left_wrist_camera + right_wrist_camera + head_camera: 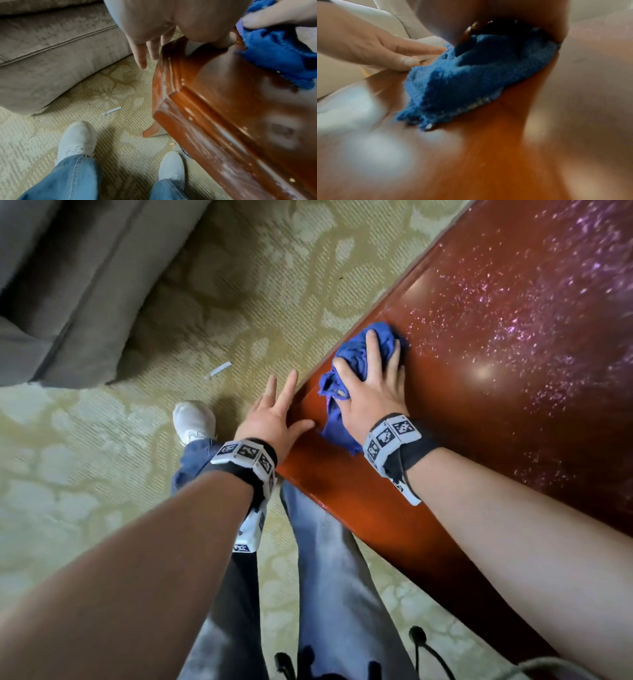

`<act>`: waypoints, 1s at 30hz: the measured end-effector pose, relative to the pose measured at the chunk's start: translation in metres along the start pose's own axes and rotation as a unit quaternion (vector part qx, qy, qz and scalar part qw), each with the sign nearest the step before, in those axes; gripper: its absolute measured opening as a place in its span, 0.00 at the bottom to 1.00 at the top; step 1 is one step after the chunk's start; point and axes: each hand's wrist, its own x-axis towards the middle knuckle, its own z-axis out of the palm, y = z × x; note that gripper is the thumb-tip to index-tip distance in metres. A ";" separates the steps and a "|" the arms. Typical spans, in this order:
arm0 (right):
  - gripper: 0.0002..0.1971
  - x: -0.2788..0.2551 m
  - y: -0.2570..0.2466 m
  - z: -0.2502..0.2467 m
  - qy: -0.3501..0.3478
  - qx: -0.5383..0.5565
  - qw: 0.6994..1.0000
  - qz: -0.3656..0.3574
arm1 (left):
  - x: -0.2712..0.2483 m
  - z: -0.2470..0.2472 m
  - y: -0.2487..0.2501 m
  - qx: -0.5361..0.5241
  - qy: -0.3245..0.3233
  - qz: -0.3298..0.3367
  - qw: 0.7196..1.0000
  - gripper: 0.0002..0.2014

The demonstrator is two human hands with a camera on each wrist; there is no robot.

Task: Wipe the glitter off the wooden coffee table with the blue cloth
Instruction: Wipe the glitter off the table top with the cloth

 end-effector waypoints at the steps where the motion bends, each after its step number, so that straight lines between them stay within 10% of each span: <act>1: 0.26 0.002 0.002 -0.001 0.000 -0.008 1.000 -0.011 | -0.002 0.004 0.002 0.005 0.000 0.000 1.000 0.43; 10: 0.19 0.062 0.032 -0.032 0.024 0.000 0.999 0.049 | -0.005 0.012 0.015 0.023 -0.027 -0.010 0.999 0.43; 17: 0.18 0.021 -0.007 -0.005 -0.001 -0.004 0.999 -0.048 | -0.006 -0.001 0.010 -0.001 -0.039 -0.020 0.999 0.48; 23: 0.17 0.070 0.033 -0.037 0.043 0.012 0.996 0.073 | -0.008 -0.011 0.001 0.029 -0.079 -0.016 0.996 0.48; 30: 0.24 -0.007 -0.013 0.016 0.065 0.030 0.997 -0.025 | -0.001 -0.018 -0.001 0.047 -0.096 -0.008 0.994 0.54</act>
